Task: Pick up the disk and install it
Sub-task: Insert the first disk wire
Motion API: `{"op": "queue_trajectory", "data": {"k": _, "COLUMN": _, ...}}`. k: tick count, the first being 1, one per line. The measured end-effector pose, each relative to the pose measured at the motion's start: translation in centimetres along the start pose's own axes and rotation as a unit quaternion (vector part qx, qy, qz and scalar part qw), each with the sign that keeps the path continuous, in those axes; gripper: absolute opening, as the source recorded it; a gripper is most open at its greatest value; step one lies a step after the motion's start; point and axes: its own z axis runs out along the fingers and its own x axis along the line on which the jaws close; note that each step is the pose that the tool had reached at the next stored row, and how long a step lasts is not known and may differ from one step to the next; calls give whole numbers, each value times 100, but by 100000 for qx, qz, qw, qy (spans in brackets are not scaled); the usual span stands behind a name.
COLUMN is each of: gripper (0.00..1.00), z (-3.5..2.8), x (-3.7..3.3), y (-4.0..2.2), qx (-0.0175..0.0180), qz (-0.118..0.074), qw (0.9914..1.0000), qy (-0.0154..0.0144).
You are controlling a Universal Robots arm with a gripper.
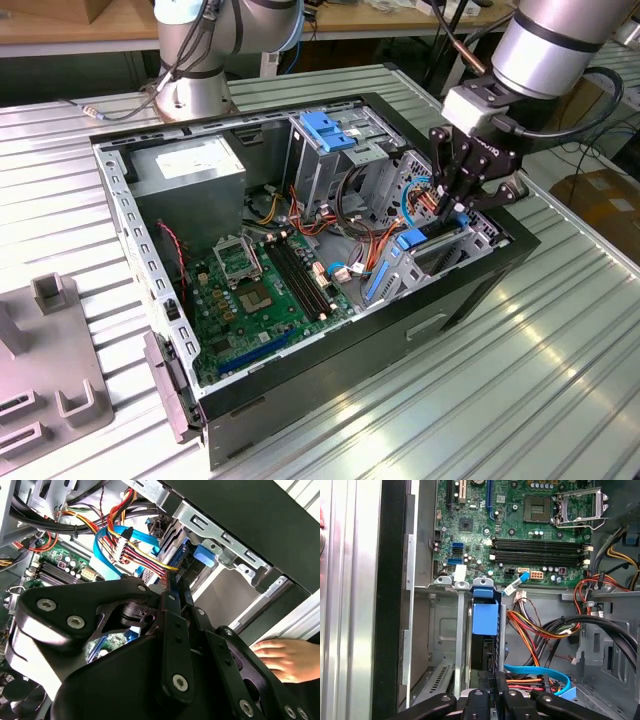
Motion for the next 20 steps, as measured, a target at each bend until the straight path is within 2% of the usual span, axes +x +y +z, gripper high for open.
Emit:
{"op": "queue_trajectory", "data": {"k": 3, "gripper": 16, "z": 0, "x": -1, "y": -5, "qx": 2, "qz": 22, "qw": 100000, "qy": 1}}
{"op": "queue_trajectory", "data": {"k": 6, "gripper": 16, "z": 0, "x": 0, "y": -13, "qx": -19, "qz": 1157, "qw": 99993, "qy": -10}}
{"op": "queue_trajectory", "data": {"k": 20, "gripper": 16, "z": 23, "x": -1, "y": -14, "qx": -72, "qz": 1219, "qw": 99993, "qy": -11}}
